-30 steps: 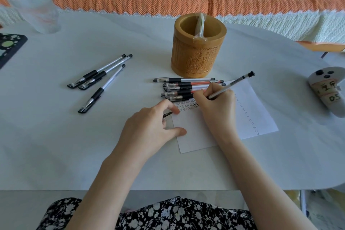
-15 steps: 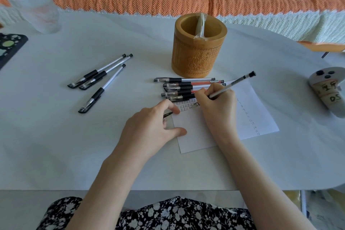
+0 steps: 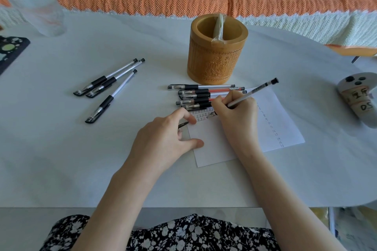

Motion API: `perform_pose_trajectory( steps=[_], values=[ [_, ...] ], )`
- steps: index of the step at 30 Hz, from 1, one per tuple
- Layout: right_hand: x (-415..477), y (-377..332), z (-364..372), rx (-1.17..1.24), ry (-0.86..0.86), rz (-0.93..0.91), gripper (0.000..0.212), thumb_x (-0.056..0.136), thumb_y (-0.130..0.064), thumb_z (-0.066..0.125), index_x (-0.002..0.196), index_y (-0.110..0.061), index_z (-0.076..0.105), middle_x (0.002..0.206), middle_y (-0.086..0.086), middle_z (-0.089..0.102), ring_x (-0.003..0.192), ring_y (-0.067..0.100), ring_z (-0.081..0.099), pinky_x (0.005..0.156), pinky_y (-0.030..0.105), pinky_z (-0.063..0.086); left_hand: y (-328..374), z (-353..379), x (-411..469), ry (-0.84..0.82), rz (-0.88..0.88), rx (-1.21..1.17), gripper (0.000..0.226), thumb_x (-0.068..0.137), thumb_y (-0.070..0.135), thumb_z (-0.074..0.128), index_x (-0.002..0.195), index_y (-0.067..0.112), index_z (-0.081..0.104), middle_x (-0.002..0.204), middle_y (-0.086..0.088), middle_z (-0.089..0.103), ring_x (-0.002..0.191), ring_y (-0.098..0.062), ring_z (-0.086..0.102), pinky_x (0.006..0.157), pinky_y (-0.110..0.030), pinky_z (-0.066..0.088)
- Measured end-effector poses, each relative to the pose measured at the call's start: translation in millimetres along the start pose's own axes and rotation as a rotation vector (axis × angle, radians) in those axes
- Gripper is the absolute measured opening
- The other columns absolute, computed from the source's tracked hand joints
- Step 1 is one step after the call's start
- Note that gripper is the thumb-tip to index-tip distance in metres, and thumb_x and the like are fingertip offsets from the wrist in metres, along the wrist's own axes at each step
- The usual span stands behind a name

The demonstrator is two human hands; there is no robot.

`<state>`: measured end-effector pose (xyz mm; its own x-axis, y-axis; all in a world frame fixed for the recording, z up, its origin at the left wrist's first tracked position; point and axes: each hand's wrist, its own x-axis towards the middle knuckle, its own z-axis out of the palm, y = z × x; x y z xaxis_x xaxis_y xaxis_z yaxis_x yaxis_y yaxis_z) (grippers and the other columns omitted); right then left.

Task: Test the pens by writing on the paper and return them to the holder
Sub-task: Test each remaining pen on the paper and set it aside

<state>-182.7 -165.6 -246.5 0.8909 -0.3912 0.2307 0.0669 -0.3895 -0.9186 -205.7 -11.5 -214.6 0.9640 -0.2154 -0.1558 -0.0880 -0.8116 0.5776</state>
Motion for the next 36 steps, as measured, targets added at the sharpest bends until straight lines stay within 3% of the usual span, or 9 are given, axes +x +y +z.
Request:
perform_pose_trajectory(
  steps=[5, 17, 23, 33, 36],
  values=[
    [-0.1, -0.3, 0.3, 0.003, -0.006, 0.004, 0.032, 0.073, -0.004, 0.059, 0.053, -0.012, 0.034, 0.041, -0.009, 0.027, 0.049, 0.006, 0.024, 0.045, 0.016, 0.021, 0.1, -0.3, 0.1, -0.002, 0.002, -0.007, 0.038, 0.067, 0.05, 0.074, 0.097, 0.04, 0.052, 0.062, 0.009, 0.05, 0.068, -0.009, 0.055, 0.059, -0.021, 0.038],
    [-0.5, -1.3, -0.5, -0.01, -0.018, 0.01, 0.031, 0.075, -0.005, 0.058, 0.054, -0.009, 0.037, 0.044, -0.01, 0.028, 0.049, 0.006, 0.026, 0.045, 0.016, 0.022, -0.3, 0.0, -0.4, 0.005, 0.011, -0.005, 0.041, 0.067, 0.052, 0.074, 0.099, 0.04, 0.052, 0.07, 0.009, 0.057, 0.081, -0.01, 0.061, 0.068, -0.028, 0.045],
    [0.2, -1.1, 0.0, 0.006, -0.011, 0.009, 0.037, 0.073, -0.003, 0.058, 0.051, -0.016, 0.031, 0.04, -0.01, 0.028, 0.048, 0.006, 0.025, 0.045, 0.016, 0.022, 0.3, 0.0, 0.2, 0.014, 0.006, -0.008, 0.04, 0.067, 0.052, 0.074, 0.098, 0.04, 0.052, 0.066, 0.011, 0.053, 0.075, -0.009, 0.06, 0.062, -0.024, 0.04],
    [-0.4, -4.0, -1.2, 0.006, -0.001, 0.01, 0.036, 0.072, 0.001, 0.058, 0.053, -0.014, 0.031, 0.046, -0.009, 0.025, 0.05, 0.007, 0.024, 0.044, 0.017, 0.02, 0.9, -0.6, -0.7, 0.02, 0.007, -0.003, 0.04, 0.067, 0.051, 0.074, 0.098, 0.039, 0.052, 0.066, 0.008, 0.054, 0.077, -0.011, 0.061, 0.065, -0.027, 0.045],
    [-1.0, -4.8, -1.4, -0.005, -0.001, 0.011, 0.035, 0.072, 0.001, 0.058, 0.054, -0.013, 0.031, 0.047, -0.006, 0.025, 0.05, 0.007, 0.024, 0.044, 0.017, 0.02, 2.0, -0.9, -0.8, 0.019, 0.0, -0.005, 0.039, 0.067, 0.051, 0.074, 0.097, 0.039, 0.052, 0.062, 0.009, 0.05, 0.068, -0.009, 0.056, 0.061, -0.026, 0.041]
  ],
)
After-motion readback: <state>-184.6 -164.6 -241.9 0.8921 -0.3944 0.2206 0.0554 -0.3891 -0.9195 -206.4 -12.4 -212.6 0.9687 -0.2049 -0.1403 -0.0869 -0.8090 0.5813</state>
